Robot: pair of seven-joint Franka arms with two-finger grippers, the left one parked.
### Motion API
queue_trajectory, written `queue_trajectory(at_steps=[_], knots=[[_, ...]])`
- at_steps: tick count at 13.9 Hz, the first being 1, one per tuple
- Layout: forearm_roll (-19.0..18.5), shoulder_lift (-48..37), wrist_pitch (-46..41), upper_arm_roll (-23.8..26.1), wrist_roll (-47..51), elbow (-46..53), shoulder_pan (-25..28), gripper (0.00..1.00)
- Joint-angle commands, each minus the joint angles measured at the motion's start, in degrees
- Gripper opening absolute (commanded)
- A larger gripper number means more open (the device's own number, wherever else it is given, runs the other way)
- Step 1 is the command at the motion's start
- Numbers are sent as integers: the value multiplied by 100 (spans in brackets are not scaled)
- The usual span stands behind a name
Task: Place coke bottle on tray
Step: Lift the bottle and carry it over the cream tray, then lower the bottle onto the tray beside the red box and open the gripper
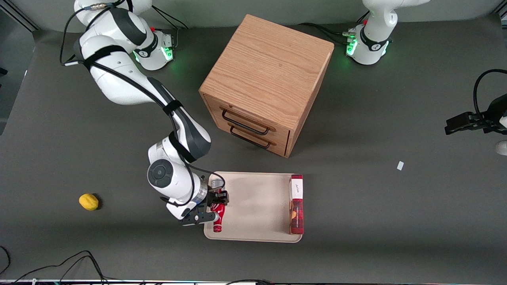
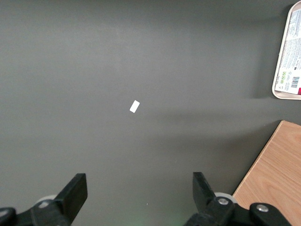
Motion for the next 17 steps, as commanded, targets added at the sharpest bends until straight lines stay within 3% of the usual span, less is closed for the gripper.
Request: queue_trajectory(at_steps=[1, 6, 8, 9, 11, 14, 17], knots=[[194, 297, 226, -79, -41, 271, 70, 30], [475, 605, 596, -79, 12, 262, 79, 49], [475, 614, 692, -88, -32, 201, 70, 64], [467, 606, 815, -105, -49, 96, 61, 77], [484, 605, 1087, -280, -67, -45, 70, 89], [475, 571, 1194, -299, -102, -151, 52, 100], [493, 492, 1194, -325, -85, -151, 70, 100]])
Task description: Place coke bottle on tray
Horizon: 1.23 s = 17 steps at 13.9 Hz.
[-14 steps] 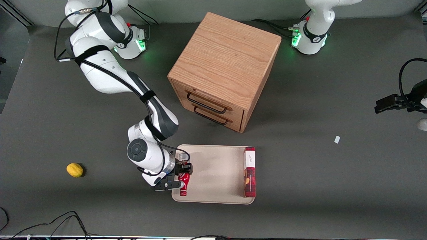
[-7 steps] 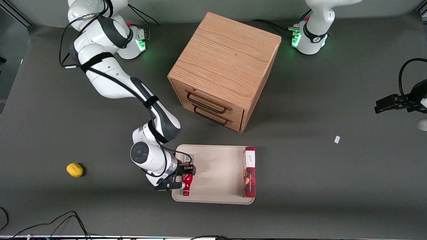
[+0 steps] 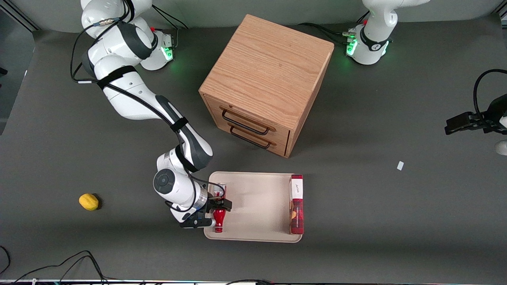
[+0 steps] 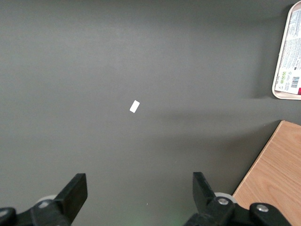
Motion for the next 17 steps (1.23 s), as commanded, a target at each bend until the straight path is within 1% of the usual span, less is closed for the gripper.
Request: queue_trajectory(at_steps=[1, 3, 5, 7, 9, 10, 11, 13, 15, 17], knots=[[157, -169, 83, -93, -63, -66, 68, 100], [157, -300, 83, -85, -45, -136, 68, 100], [113, -598, -144, -93, -115, -206, 34, 100], [-18, -1055, -644, -93, -447, -294, -54, 100], [-10, -1520, -1223, -93, -809, -391, -308, 100], [-1, -1784, -1531, -93, -836, -513, -414, 100], [34, -2134, -1786, -93, -836, -723, -545, 100], [95, -2873, -2051, -85, -802, -1477, -844, 100], [314, -3663, -2244, -85, -766, -2303, -1090, 100], [350, -4428, -2630, -85, -731, -2894, -1249, 100]])
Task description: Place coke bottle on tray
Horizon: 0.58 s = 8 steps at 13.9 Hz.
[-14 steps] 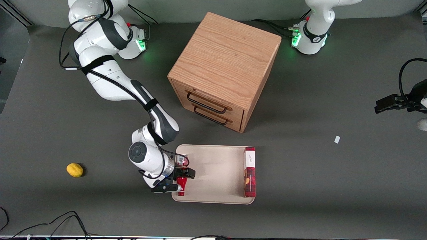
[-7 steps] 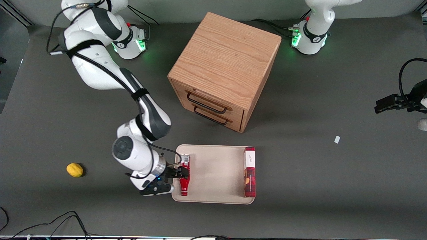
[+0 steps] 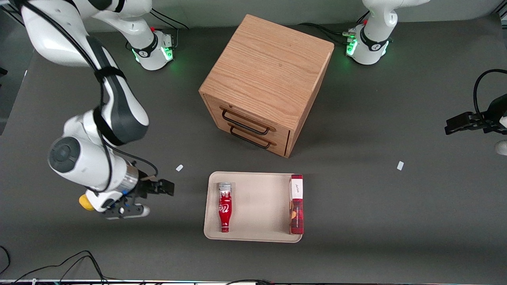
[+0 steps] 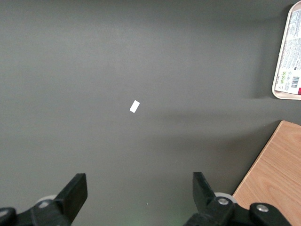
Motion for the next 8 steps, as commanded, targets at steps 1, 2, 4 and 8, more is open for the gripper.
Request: queue_trajectory(at_steps=[1, 2, 4, 8], knots=[[193, -1374, -348, -20, -50, -1290, -272, 100], [193, -1620, -506, -20, -129, -1423, -421, 100], [193, -2086, -744, -20, -130, -1651, -572, 100], [193, -2747, -859, -11, -33, -2083, -748, 100]])
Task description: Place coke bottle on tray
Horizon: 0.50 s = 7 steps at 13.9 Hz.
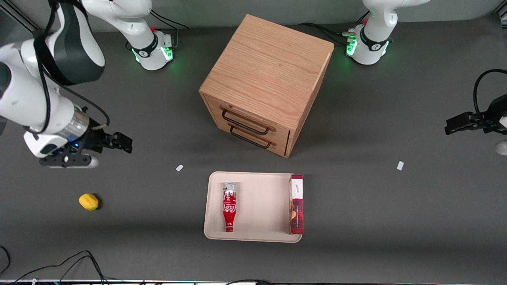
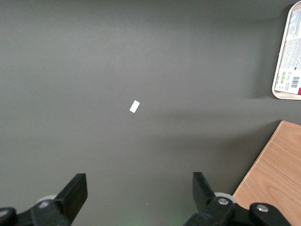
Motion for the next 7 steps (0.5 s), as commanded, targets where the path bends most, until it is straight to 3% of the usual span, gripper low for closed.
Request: queue_trajectory(at_steps=[1, 7], knots=[[165, -476, 46, -3, -23, -405, -168, 100], [86, -652, -173, -3, -128, -352, -283, 100]])
